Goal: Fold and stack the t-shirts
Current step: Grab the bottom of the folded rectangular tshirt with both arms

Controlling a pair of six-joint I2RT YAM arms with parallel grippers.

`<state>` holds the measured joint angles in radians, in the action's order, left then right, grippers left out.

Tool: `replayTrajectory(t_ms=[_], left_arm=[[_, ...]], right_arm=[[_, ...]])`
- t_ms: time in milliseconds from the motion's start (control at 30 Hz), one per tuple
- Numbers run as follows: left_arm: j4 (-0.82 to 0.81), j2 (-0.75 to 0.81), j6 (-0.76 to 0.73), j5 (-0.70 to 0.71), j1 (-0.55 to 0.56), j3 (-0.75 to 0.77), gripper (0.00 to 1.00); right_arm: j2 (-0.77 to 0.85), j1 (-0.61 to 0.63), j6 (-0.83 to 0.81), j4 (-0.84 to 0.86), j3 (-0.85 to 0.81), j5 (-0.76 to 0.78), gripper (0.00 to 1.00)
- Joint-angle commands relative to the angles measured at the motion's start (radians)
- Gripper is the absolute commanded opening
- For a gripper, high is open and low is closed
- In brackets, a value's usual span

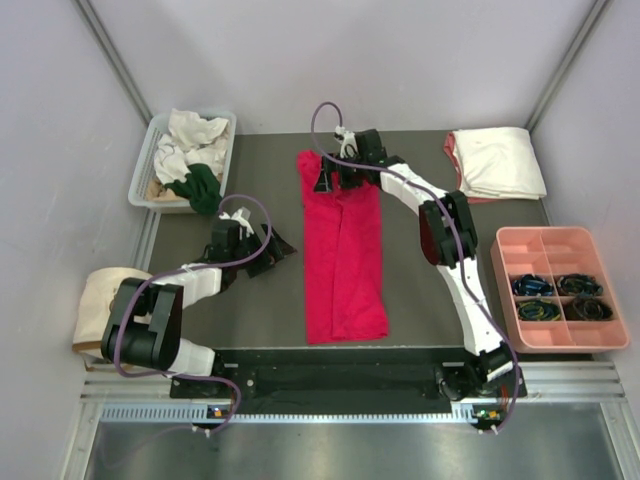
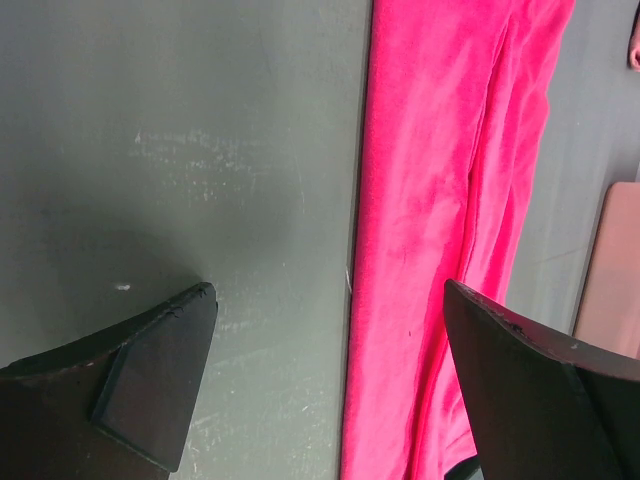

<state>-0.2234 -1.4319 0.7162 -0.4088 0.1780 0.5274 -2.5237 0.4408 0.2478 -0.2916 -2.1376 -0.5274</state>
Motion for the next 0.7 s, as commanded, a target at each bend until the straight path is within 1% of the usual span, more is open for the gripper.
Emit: replayTrajectory(t_ms=[0,167,333,667], left_arm=[[-0.051,-0.002,0.009,-0.016,0.002,-0.014,0.99],[-0.054,-0.005,0.006,-0.018,0.002,-0.014,0.99],[-0.056,-0.002,0.008,-0.018,0.002,-0.017,0.99],[-0.062,-0.015,0.012,-0.022,0.002,-0.014,0.99]], right_arm=[[0.086,0.004,0.018,0.0,0.027,-0.077,0.98],[0.126,0.004,-0.001,0.009,0.059,-0.082,0.98],[0.141,0.006,-0.01,0.003,0.051,-0.085,0.99],[0.132,0.006,-0.007,-0.023,0.015,-0.172,0.99]])
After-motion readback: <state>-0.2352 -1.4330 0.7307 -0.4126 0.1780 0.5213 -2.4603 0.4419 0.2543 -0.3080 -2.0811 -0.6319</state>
